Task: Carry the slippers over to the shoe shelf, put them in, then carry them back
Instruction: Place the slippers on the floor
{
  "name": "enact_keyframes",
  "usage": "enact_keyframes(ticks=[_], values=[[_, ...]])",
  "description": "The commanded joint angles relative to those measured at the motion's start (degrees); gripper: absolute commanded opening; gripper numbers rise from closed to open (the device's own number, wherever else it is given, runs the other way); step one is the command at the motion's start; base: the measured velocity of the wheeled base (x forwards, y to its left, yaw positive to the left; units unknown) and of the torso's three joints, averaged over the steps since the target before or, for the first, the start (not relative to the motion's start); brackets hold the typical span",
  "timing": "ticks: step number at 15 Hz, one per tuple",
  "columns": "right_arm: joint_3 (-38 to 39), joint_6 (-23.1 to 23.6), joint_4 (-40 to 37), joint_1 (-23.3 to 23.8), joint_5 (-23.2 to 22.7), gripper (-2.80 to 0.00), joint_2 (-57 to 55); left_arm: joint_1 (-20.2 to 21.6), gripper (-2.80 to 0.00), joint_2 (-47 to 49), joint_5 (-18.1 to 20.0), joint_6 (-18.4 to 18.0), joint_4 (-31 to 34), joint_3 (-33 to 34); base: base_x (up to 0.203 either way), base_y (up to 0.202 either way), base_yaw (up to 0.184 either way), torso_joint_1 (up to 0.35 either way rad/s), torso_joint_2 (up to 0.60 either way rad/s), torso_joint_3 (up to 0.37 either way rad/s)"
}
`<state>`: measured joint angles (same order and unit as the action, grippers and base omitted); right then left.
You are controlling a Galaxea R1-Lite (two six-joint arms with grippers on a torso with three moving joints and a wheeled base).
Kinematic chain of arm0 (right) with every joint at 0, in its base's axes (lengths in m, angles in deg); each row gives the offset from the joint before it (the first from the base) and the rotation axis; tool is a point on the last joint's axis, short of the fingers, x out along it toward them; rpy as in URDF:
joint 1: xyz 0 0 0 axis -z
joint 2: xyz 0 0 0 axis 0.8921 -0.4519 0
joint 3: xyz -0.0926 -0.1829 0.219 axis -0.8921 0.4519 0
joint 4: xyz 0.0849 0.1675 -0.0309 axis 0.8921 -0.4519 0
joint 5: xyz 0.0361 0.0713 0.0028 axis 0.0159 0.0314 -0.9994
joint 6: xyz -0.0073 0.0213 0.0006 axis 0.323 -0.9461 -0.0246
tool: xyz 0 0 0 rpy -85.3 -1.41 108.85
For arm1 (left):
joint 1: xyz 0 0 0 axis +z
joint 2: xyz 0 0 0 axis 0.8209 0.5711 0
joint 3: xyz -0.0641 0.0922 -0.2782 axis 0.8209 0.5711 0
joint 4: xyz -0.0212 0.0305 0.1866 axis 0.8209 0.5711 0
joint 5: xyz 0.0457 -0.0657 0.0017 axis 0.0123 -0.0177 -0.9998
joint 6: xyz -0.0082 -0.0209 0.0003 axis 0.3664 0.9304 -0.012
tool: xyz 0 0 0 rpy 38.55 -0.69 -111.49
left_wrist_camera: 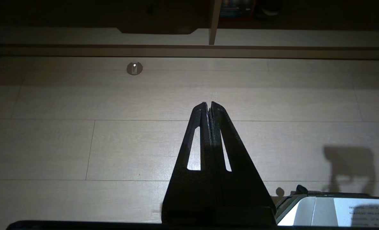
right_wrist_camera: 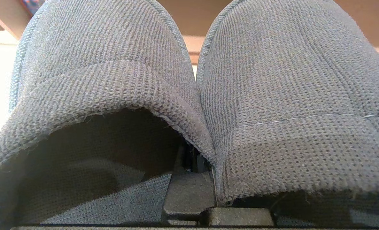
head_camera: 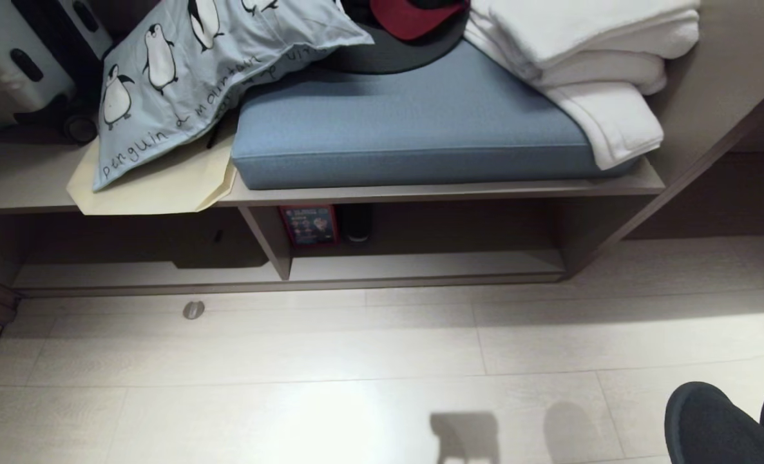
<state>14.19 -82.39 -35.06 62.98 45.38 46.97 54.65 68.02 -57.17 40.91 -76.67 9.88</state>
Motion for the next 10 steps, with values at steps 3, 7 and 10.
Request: enact_keyframes(ticks=[3, 7, 10], values=[[0.1, 0.0, 0.0, 0.0, 0.0, -2.80, 0.1, 0.0, -2.80, 0.1, 0.0, 0.0, 0.0, 0.0, 0.000, 0.000, 0.000, 0.004, 0.00, 0.197], [0.1, 0.0, 0.0, 0.0, 0.0, -2.80, 0.1, 0.0, -2.80, 0.1, 0.0, 0.0, 0.0, 0.0, 0.000, 0.000, 0.000, 0.005, 0.00, 0.200], [0.1, 0.0, 0.0, 0.0, 0.0, -2.80, 0.1, 0.0, -2.80, 0.1, 0.0, 0.0, 0.0, 0.0, 0.000, 0.000, 0.000, 0.002, 0.00, 0.204]])
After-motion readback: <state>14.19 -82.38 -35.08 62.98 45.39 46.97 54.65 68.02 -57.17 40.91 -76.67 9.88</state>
